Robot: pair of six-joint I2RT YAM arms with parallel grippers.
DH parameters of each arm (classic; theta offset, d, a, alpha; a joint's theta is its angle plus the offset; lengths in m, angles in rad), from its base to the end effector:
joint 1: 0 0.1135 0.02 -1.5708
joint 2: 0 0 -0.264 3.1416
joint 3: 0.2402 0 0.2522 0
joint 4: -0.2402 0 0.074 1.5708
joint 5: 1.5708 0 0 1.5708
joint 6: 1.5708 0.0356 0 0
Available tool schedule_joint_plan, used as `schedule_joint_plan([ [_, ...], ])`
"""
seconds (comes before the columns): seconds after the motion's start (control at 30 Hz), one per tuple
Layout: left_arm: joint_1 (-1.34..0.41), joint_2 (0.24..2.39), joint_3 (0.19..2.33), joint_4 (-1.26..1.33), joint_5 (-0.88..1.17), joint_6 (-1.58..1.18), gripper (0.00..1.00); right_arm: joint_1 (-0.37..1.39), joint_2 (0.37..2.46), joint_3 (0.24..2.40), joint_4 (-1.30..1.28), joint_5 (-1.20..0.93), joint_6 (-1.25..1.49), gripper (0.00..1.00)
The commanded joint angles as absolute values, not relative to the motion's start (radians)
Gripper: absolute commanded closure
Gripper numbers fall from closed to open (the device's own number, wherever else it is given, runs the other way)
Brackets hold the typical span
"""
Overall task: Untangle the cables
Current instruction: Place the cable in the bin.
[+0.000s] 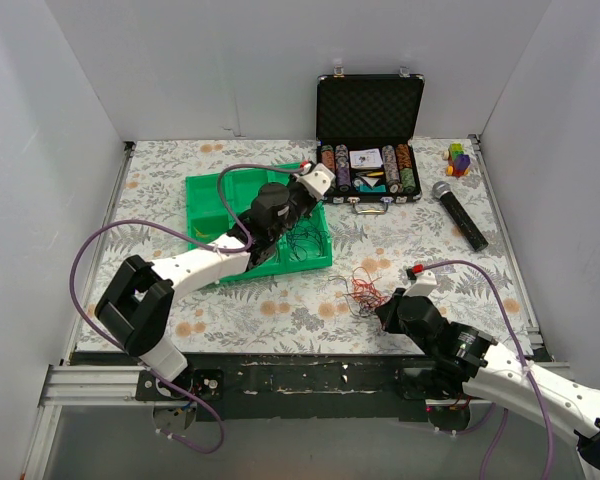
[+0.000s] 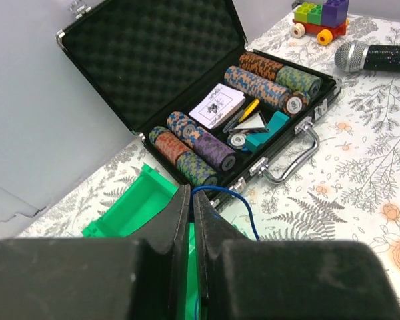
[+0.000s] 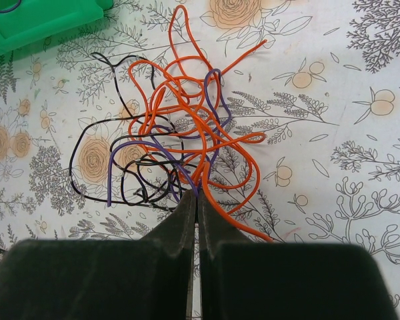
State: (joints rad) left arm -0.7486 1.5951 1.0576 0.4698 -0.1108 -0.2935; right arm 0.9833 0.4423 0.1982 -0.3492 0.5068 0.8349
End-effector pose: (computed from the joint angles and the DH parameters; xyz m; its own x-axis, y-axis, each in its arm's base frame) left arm 0.2787 -0.2535 0.2961 -0.2198 -0.1883 -0.9572 0.5558 0.7822 -0.2815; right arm 0.0813 0.0909 0.1667 -0.5821 0.2951 -0.7577 -0.1090 0.8951 0.4324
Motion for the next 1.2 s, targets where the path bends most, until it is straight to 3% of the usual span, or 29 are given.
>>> schedule_joint_plan([
  [0.0, -0.75, 1.586, 1.017, 0.436, -0.133, -0.325, 1.0, 0.986, 0.439, 0.227, -0.321, 0.528, 0.83, 0.99],
  [0.53, -0.749, 1.716, 0.93, 0.431, -0.178, -0.267, 1.0, 0.986, 0.471, 0.253, -0.282, 0.517, 0.831, 0.99],
  [1.17, -0.742, 1.907, 1.144, 0.223, -0.209, -0.278, 1.0, 0.986, 0.457, 0.259, -0.293, 0.502, 0.842, 0.99],
])
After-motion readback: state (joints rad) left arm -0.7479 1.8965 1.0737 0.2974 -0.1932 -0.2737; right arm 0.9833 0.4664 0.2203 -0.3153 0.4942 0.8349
